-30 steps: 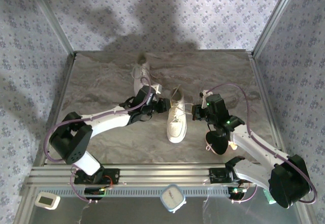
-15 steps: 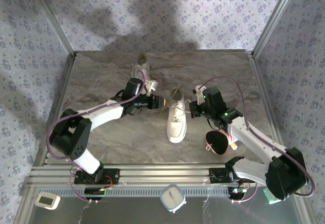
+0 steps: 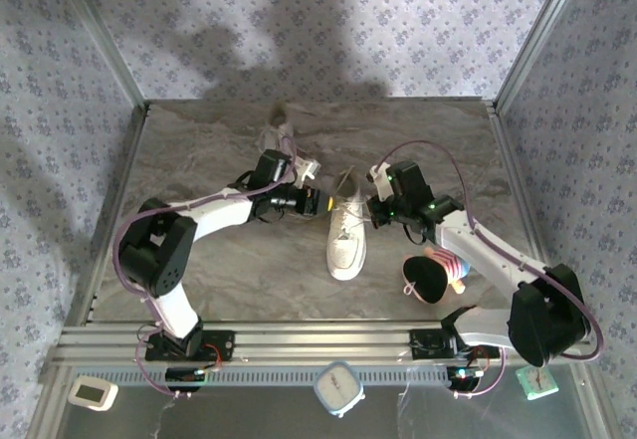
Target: Tie the shoes
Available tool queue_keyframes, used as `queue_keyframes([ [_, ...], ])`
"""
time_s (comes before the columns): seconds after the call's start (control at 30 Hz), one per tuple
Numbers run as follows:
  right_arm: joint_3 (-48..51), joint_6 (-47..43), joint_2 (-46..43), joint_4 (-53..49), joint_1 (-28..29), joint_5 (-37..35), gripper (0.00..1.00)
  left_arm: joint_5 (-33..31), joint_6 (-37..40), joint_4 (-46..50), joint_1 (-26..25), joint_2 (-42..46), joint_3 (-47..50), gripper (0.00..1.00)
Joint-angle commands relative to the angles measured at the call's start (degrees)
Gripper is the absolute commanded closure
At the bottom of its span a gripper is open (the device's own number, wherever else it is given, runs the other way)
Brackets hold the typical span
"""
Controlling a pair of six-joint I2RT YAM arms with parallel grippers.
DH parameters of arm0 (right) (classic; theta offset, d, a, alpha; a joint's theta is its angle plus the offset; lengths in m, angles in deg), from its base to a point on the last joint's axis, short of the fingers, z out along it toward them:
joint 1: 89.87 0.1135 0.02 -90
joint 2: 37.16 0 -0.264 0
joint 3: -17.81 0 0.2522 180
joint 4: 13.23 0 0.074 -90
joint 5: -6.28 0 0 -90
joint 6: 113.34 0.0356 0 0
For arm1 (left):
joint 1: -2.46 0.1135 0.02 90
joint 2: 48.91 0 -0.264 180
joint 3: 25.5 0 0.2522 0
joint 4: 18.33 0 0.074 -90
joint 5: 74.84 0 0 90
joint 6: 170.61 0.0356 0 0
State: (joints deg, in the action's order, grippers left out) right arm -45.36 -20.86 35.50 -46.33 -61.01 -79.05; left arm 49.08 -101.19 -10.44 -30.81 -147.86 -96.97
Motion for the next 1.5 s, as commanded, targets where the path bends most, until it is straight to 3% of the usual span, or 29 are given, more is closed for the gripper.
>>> queue_keyframes([
  [0.0,-1.6,-0.9,0.4,-1.9,0.2,-0.8,1.00,2.3,0.9,-0.5,0.0,-1.4,-2.5,0.52],
  [0.37,-1.6,-0.5,0.1,-1.8,0.9,-1.0,1.00,2.7,0.2,-0.8,-0.2,-3.8,-3.5,0.60],
  [0.7,-1.5,-0.5,0.0,-1.8,1.3,-1.8,1.00,2.2,-0.1,-1.4,-0.2,-2.2,-2.3,0.82],
  [1.2,-1.0,-0.1,-0.4,-1.5,1.4,-3.5,1.00,-9.1,-6.8,-0.9,-1.6,7.4,4.6,0.95],
  [1.47,-0.2,2.5,-2.6,-0.5,1.1,-9.5,1.00,-13.1,-11.0,-2.8,-3.6,9.6,8.1,1.00],
])
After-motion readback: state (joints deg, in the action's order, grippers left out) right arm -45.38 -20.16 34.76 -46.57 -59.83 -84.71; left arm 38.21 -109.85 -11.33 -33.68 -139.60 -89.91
